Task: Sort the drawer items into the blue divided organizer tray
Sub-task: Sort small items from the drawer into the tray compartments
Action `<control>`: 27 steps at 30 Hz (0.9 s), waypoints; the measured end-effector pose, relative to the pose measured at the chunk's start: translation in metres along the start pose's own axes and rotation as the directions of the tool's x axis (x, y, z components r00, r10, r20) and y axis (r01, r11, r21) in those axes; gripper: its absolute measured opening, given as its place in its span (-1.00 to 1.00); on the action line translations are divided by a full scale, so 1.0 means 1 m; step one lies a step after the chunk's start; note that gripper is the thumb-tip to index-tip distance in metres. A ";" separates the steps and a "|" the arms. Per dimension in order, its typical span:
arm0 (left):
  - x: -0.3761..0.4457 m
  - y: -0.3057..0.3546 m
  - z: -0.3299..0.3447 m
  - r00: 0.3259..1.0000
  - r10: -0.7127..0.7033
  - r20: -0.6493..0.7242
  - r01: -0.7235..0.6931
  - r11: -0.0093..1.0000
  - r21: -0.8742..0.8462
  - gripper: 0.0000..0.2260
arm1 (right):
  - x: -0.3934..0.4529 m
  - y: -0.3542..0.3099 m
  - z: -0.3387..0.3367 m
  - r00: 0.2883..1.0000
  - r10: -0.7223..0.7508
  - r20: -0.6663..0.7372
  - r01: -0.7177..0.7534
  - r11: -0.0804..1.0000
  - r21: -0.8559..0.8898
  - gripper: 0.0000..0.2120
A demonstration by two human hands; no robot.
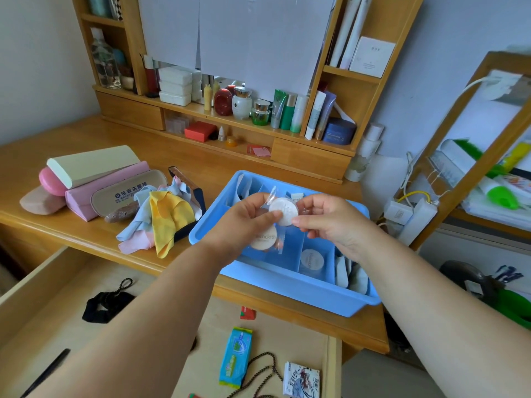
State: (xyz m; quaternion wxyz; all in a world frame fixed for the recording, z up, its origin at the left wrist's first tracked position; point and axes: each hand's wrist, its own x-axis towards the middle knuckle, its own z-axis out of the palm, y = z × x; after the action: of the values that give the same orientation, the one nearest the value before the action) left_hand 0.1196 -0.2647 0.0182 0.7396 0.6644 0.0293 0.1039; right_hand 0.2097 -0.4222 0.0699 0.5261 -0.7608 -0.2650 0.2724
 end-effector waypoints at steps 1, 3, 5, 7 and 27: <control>0.000 0.001 0.000 1.000 -0.007 0.010 0.007 1.000 -0.007 -0.90 | -0.001 0.002 0.001 1.000 0.014 -0.002 -0.014 0.998 0.067 -0.86; 0.000 0.002 0.000 0.999 -0.036 0.031 0.035 0.999 0.018 -0.87 | -0.003 0.003 0.002 0.996 0.000 -0.091 0.016 0.985 0.175 -0.92; 0.000 0.002 0.000 0.998 -0.065 0.008 0.065 0.997 0.033 -0.83 | -0.009 -0.004 -0.006 0.962 -0.061 -0.267 0.113 0.976 0.186 -0.92; 0.001 0.002 0.000 0.996 -0.073 -0.042 0.073 0.997 0.015 -0.84 | -0.019 -0.009 -0.025 0.868 -0.263 -0.421 0.191 0.960 -0.206 -0.89; 0.004 0.003 0.002 0.981 -0.101 -0.164 0.099 0.995 -0.017 -0.86 | -0.001 0.046 -0.002 0.981 -0.071 0.182 0.192 0.163 -0.968 -0.86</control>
State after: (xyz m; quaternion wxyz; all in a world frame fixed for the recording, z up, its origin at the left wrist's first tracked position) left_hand 0.1231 -0.2656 0.0213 0.7418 0.6480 0.1233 0.1213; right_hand 0.2161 -0.4383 0.0272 -0.0764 -0.8807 -0.4667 0.0278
